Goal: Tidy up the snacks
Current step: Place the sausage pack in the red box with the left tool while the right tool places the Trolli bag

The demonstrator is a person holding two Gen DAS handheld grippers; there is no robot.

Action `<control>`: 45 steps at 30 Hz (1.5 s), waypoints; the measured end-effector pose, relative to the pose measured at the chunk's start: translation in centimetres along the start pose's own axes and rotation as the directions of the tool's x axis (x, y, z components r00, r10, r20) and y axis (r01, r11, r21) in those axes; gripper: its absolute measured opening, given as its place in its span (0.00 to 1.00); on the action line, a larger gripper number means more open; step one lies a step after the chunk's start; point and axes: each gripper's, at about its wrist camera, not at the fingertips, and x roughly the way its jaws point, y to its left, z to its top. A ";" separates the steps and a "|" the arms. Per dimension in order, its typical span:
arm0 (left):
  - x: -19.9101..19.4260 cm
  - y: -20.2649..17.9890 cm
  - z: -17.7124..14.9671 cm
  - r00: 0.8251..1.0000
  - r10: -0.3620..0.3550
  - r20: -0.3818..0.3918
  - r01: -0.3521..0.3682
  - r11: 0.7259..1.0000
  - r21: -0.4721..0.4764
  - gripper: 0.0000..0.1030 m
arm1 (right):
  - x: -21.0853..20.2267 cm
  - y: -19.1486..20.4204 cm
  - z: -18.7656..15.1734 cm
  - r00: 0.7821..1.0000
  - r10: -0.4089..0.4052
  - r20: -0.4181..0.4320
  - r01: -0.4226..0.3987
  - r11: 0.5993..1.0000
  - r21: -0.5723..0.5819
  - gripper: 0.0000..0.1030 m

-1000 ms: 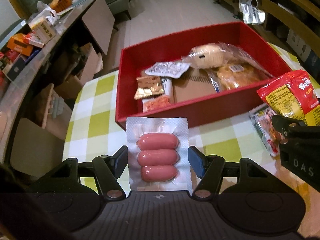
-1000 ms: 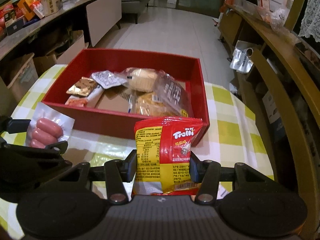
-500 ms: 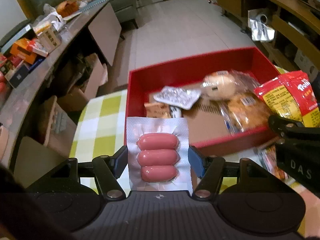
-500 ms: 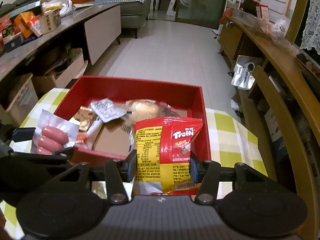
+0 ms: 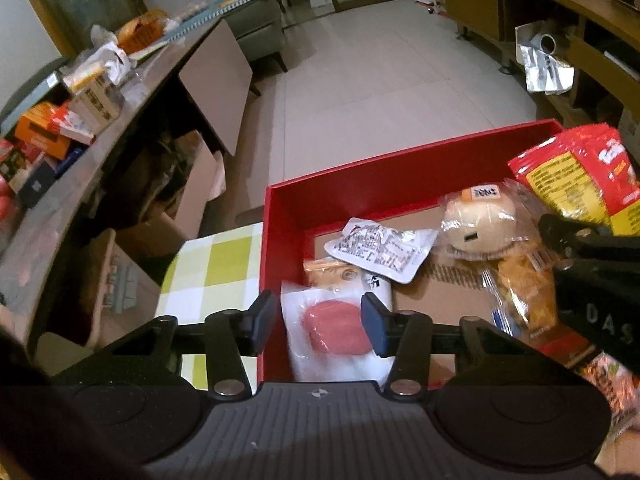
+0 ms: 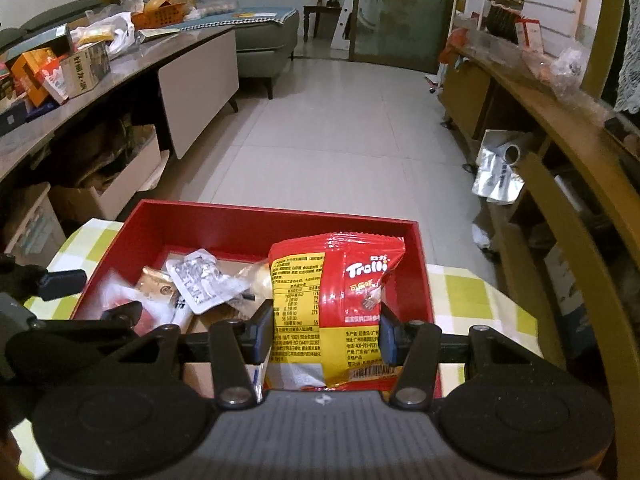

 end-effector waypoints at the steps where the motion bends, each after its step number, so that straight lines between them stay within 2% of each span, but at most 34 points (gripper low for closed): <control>1: 0.4 0.0 0.1 1.000 -0.006 -0.006 0.006 1.000 -0.004 0.55 | 0.6 0.0 -0.1 1.000 0.007 -0.007 -0.007 1.000 0.002 0.55; 7: 1.9 -0.5 0.0 0.999 -0.028 -0.029 0.028 1.000 -0.006 0.55 | 2.5 0.4 -0.4 1.000 0.026 -0.018 -0.026 1.000 0.002 0.55; 9: 1.9 -0.6 -0.1 1.000 -0.016 -0.026 0.016 1.000 -0.001 0.57 | 2.8 0.5 -0.3 1.000 0.028 -0.010 -0.027 1.000 0.011 0.56; 11: 1.8 -0.5 -0.1 1.000 -0.008 -0.020 0.008 1.000 0.001 0.67 | 2.9 0.5 -0.3 1.000 0.022 -0.015 -0.022 1.000 0.009 0.59; 15: 1.7 0.1 0.0 1.000 0.007 -0.019 -0.007 1.000 -0.008 0.70 | 2.4 0.7 -0.2 1.000 0.006 0.008 -0.006 1.000 -0.003 0.69; 20: 1.3 0.6 0.1 1.000 0.007 -0.013 -0.007 1.000 -0.016 0.78 | 1.8 0.5 0.1 0.999 0.018 0.030 -0.018 1.000 0.000 0.81; 35: -1.0 1.8 -0.5 1.000 -0.020 -0.003 0.020 0.999 -0.039 0.84 | -0.8 -1.2 0.3 0.998 0.054 0.029 -0.053 0.998 -0.028 0.82; 40: -2.0 1.3 -0.9 0.996 -0.092 -0.007 0.091 0.995 -0.040 0.84 | -2.4 -2.9 -0.6 1.000 0.021 0.012 -0.020 0.999 -0.050 0.82; 45: -3.7 -1.3 -1.6 0.987 -0.159 -0.006 0.159 0.987 0.009 0.84 | -3.5 -4.5 -2.5 0.999 -0.031 -0.035 0.028 0.995 -0.096 0.82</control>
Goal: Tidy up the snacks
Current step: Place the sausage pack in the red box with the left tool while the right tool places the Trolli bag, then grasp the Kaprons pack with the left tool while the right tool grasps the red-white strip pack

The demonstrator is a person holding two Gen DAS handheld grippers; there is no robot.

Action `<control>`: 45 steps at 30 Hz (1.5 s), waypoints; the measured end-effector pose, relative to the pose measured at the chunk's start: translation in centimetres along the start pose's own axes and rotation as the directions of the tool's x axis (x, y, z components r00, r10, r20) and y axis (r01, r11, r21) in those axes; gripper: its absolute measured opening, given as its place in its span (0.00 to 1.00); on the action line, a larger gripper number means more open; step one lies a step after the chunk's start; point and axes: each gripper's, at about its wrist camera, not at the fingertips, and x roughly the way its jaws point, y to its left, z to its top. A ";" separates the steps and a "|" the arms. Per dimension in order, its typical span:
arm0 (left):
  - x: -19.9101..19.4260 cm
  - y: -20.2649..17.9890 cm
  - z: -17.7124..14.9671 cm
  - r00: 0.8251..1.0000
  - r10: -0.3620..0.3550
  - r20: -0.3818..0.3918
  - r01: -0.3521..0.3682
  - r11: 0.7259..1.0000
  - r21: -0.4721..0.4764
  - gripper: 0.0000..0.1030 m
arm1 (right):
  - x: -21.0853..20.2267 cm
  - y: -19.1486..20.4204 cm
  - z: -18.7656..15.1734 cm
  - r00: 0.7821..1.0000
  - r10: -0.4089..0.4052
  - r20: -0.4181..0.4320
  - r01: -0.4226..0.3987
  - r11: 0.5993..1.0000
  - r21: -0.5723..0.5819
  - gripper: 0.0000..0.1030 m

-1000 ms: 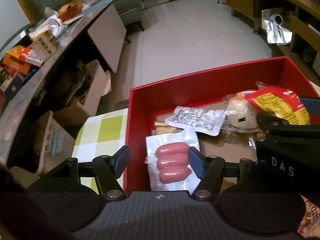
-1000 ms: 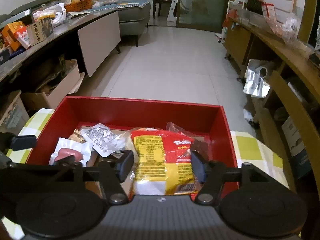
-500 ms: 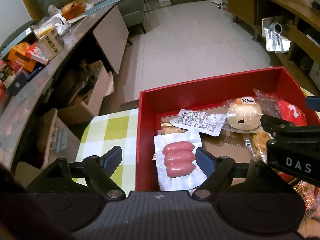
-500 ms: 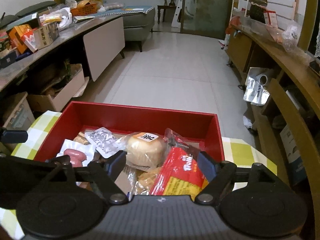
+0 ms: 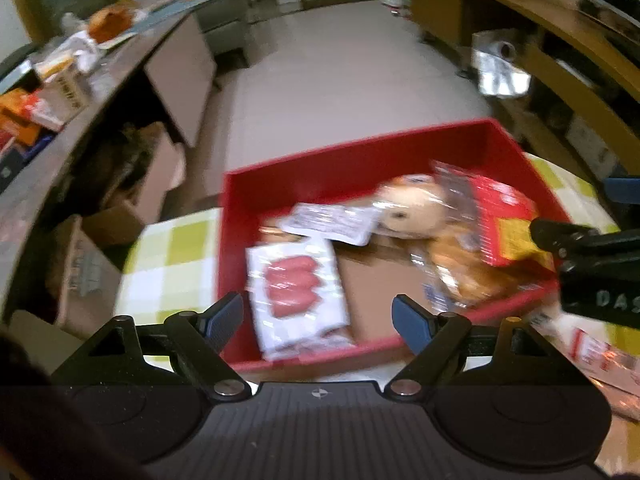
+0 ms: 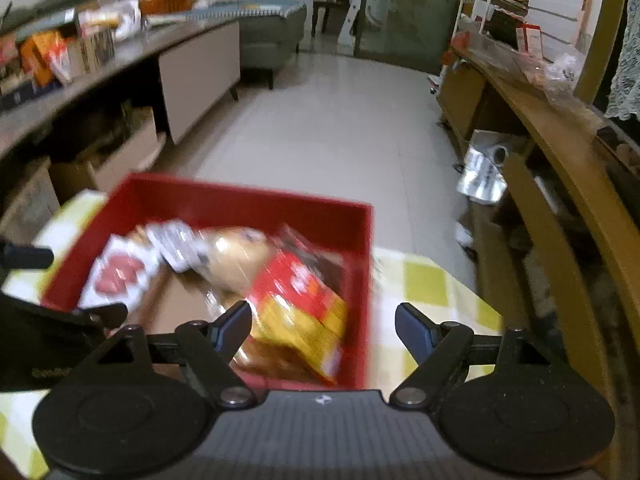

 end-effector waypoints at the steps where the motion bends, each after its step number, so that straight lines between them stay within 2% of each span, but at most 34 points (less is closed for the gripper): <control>1: -0.2 -0.5 -0.2 1.000 -0.012 -0.003 0.012 1.000 0.009 0.84 | -0.3 -0.3 -0.6 1.000 -0.005 -0.011 0.005 1.000 -0.013 0.82; 6: -1.0 -3.9 -1.6 0.999 -0.049 -0.022 0.051 0.997 0.067 0.84 | -1.3 -1.6 -3.9 0.997 0.001 -0.077 -0.007 0.997 -0.079 0.82; 9: -1.1 -6.1 -2.6 0.999 -0.038 -0.037 0.042 0.993 0.109 0.84 | -1.2 -2.1 -5.7 0.992 0.002 -0.123 -0.016 0.993 -0.118 0.82; 13: -0.5 -7.8 -3.5 0.996 -0.038 -0.077 0.045 0.994 0.095 0.83 | -1.3 -2.4 -7.5 0.983 0.034 -0.180 -0.068 0.980 -0.189 0.82; 19: 0.7 -10.4 -4.1 0.993 0.002 -0.122 0.010 0.995 0.094 0.82 | -1.4 -3.3 -9.0 0.978 0.020 -0.208 -0.083 0.950 -0.301 0.82; 31: 1.5 -13.5 -3.6 0.989 0.071 -0.133 -0.059 0.994 0.091 0.85 | 0.9 -4.7 -11.5 0.964 0.077 -0.253 -0.162 0.929 -0.334 0.82; 36: 1.7 -14.6 -2.9 0.988 0.080 -0.134 -0.068 0.993 0.092 0.88 | 0.8 -5.5 -11.5 0.965 0.098 -0.242 -0.170 0.941 -0.294 0.81; 39: 1.7 -15.2 -3.1 0.987 0.104 -0.125 -0.090 0.989 0.118 0.93 | 0.6 -5.7 -11.7 0.960 0.130 -0.248 -0.193 0.949 -0.250 0.65; 41: 1.8 -15.4 -3.0 0.986 0.115 -0.122 -0.100 0.988 0.122 0.95 | 0.4 -5.8 -11.8 0.956 0.151 -0.253 -0.209 0.953 -0.220 0.50; 45: 1.9 -15.3 -2.8 0.986 0.103 -0.132 -0.087 0.989 0.121 0.95 | 0.0 -5.8 -12.1 0.955 0.159 -0.251 -0.212 0.957 -0.197 0.44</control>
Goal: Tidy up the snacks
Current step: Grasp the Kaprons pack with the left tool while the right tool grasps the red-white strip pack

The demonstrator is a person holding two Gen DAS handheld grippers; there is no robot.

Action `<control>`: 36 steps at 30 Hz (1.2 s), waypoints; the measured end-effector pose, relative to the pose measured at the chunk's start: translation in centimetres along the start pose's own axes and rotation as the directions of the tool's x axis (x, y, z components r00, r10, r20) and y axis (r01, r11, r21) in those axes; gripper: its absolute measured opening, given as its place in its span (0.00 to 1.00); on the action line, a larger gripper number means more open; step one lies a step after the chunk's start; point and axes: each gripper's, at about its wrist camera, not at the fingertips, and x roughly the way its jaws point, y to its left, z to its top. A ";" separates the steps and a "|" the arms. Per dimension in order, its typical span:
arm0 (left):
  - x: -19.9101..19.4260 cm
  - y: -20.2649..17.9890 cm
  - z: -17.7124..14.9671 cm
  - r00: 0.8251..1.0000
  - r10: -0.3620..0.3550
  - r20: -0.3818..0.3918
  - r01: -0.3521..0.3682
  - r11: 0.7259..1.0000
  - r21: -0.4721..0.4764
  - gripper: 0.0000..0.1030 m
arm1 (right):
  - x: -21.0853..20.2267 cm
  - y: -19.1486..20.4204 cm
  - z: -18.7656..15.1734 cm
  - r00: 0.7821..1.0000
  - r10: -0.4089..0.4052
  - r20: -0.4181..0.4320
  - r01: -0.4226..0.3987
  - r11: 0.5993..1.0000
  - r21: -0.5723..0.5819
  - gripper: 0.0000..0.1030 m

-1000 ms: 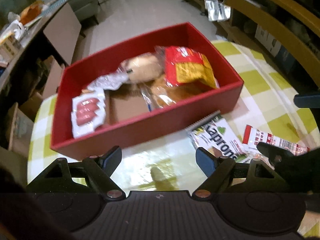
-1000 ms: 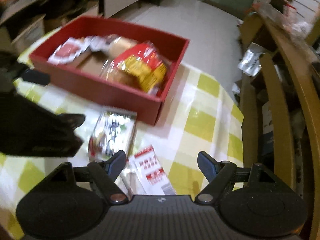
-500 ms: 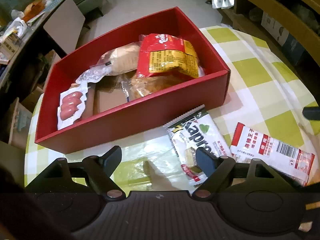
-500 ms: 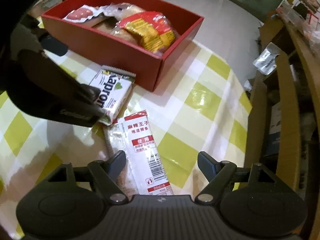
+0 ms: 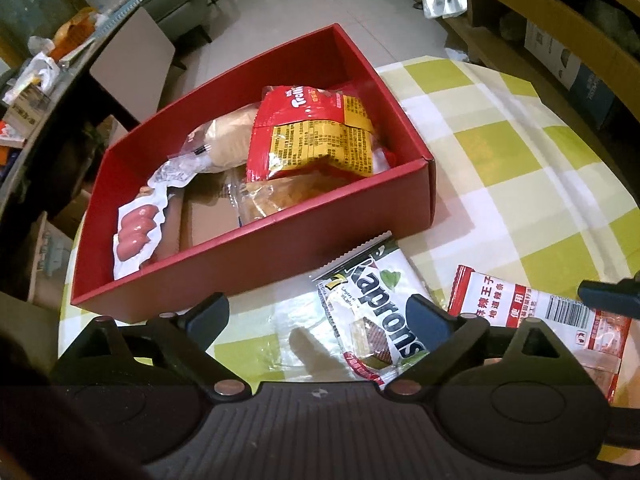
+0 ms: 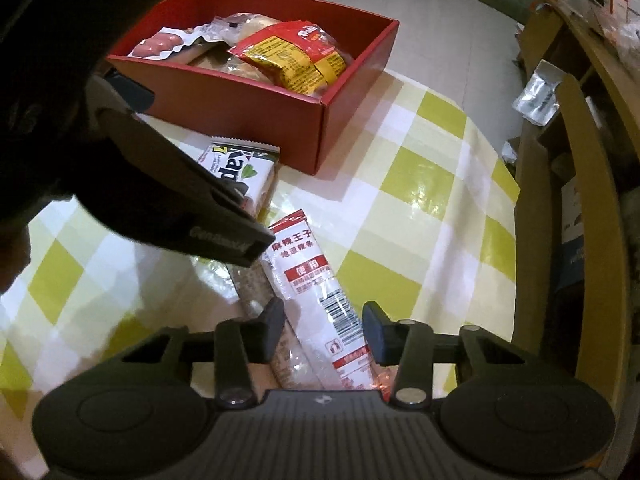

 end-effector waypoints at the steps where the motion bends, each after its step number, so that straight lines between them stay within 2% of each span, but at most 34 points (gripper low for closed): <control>1: 0.1 0.2 0.1 1.000 -0.011 -0.007 0.011 1.000 -0.006 0.95 | -0.1 -0.1 -0.1 1.000 0.004 0.000 -0.004 1.000 0.006 0.41; 5: 0.5 1.0 0.3 0.997 -0.065 -0.048 0.062 0.996 -0.067 0.95 | -0.4 -0.5 -0.6 1.000 0.025 -0.008 -0.025 0.999 0.035 0.32; 11: 0.6 -0.1 1.3 0.998 -0.035 -0.054 0.029 0.995 -0.094 0.95 | -1.1 -0.8 -1.1 0.998 0.056 -0.005 -0.055 0.998 0.036 0.31; 13: 0.6 -0.3 1.6 0.996 -0.067 -0.056 0.059 0.990 -0.127 0.95 | -1.5 -1.3 -1.1 0.999 0.044 0.018 -0.045 0.998 0.036 0.31; 16: 1.3 -1.4 1.6 0.996 -0.046 -0.079 0.037 0.994 -0.107 0.94 | -1.3 -1.8 -0.8 0.999 0.023 0.022 -0.024 1.000 0.016 0.36; 17: 1.7 -1.6 1.4 0.996 -0.028 -0.089 0.019 0.995 -0.100 0.88 | -1.1 -1.9 -0.7 0.999 0.034 0.023 -0.034 0.999 0.009 0.38; 18: 2.0 -1.5 1.2 0.995 -0.037 -0.095 0.027 0.994 -0.106 0.87 | -0.9 -2.0 -0.7 0.999 0.043 0.019 -0.043 0.999 -0.002 0.41; 19: 1.9 -1.1 0.9 0.995 -0.050 -0.084 0.039 0.991 -0.127 0.85 | -0.6 -1.8 -0.7 0.999 0.050 0.008 -0.050 0.999 -0.022 0.52; 20: 1.9 -0.7 0.7 0.994 -0.079 -0.082 0.067 0.988 -0.138 0.78 | -0.5 -1.7 -0.8 0.999 0.050 0.008 -0.050 0.998 -0.041 0.63; 21: 1.8 -0.4 0.5 0.992 -0.098 -0.085 0.086 0.986 -0.141 0.75 | -0.3 -1.4 -0.8 0.999 0.048 0.010 -0.047 0.997 -0.063 0.67; 22: 1.7 -0.1 0.4 0.989 -0.114 -0.090 0.100 0.984 -0.145 0.65 | -0.1 -1.2 -0.9 0.999 0.049 0.009 -0.048 0.996 -0.076 0.70; 26: 1.4 0.6 -0.4 0.991 -0.088 -0.098 0.078 0.992 -0.099 0.64 | 0.9 -0.7 -0.2 0.999 0.052 0.004 -0.051 0.995 -0.082 0.70; 32: 0.8 1.7 -2.2 0.989 -0.103 -0.102 0.099 0.994 -0.047 0.64 | 2.0 0.7 0.9 0.999 0.022 -0.050 -0.026 0.995 -0.093 0.70; 36: 0.5 2.7 -3.5 0.988 -0.114 -0.104 0.113 0.994 -0.011 0.64 | 1.7 1.4 1.0 0.998 -0.002 -0.070 -0.003 0.998 -0.063 0.63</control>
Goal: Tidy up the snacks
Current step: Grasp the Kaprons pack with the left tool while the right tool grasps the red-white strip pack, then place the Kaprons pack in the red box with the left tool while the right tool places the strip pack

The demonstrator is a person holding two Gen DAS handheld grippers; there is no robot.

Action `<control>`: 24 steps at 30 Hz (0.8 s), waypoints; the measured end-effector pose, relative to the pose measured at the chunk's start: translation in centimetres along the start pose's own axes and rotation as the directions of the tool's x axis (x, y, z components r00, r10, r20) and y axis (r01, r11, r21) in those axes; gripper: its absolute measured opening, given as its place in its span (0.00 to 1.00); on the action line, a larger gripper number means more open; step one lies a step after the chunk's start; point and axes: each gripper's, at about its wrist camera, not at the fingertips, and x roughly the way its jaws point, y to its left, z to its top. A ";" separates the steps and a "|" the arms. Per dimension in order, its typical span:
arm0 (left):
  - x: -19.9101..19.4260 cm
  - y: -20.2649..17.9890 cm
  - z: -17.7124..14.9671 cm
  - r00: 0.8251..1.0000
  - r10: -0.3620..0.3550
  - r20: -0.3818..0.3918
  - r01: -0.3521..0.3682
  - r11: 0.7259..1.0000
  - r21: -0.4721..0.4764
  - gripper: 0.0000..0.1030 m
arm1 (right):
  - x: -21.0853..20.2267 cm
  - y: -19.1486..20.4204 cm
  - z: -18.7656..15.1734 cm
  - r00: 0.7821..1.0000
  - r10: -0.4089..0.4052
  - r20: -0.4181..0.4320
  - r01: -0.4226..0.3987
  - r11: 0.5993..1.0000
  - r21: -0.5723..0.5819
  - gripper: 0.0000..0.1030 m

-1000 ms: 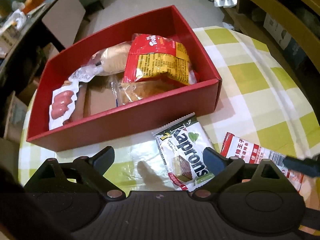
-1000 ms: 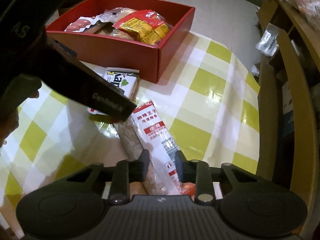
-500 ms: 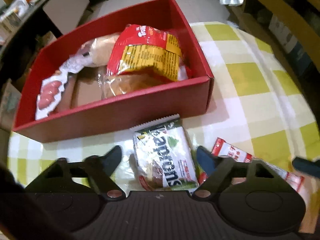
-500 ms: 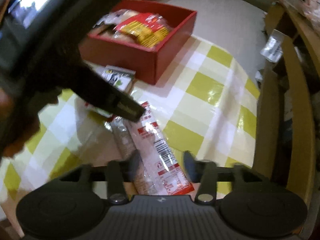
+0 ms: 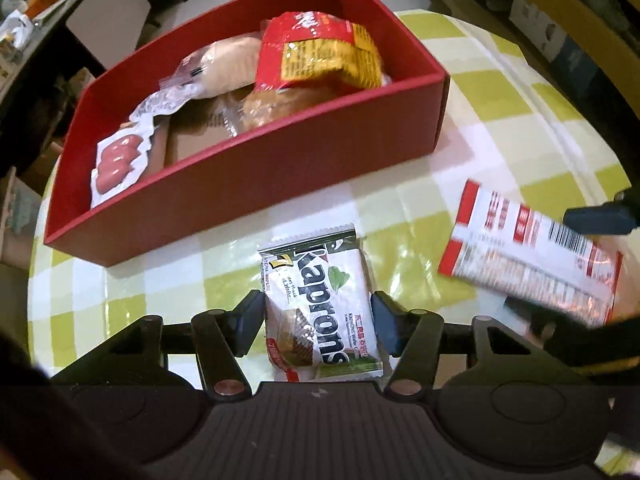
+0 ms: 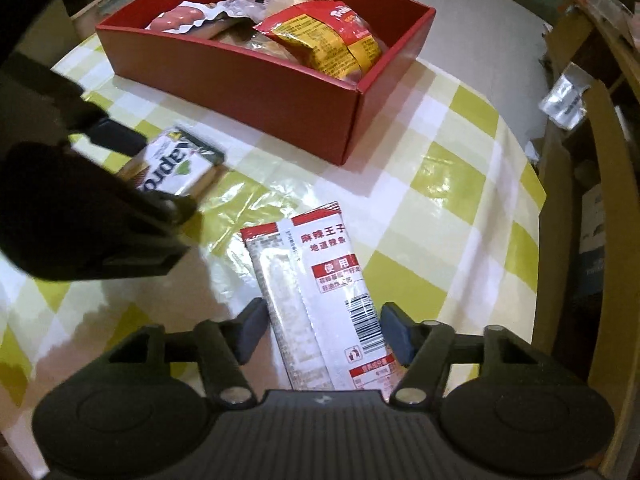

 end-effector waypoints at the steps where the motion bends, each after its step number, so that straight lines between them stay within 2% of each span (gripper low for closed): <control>1: 0.0 0.2 -0.3 1.000 0.006 -0.002 -0.006 1.000 0.007 0.64 | 0.0 0.3 0.1 1.000 -0.011 -0.005 0.011 1.000 0.004 0.61; 7: -0.3 1.1 -1.9 1.000 0.025 0.011 -0.025 0.999 0.031 0.64 | -0.4 2.0 0.5 0.998 -0.058 -0.036 0.059 0.998 0.023 0.55; 11: -0.6 2.2 -2.8 1.000 0.011 0.008 -0.011 1.000 0.020 0.64 | -0.9 3.0 0.4 0.998 -0.054 -0.035 0.055 0.998 0.043 0.54; 19: -1.5 4.1 -3.8 1.000 0.010 0.012 -0.011 1.000 0.012 0.64 | -2.2 5.5 1.1 0.994 -0.088 -0.066 0.087 0.996 -0.008 0.53; 24: -2.0 5.0 -4.4 1.000 0.004 0.010 -0.004 1.000 0.005 0.64 | -3.2 6.5 1.8 0.993 -0.101 -0.052 0.100 0.995 -0.026 0.53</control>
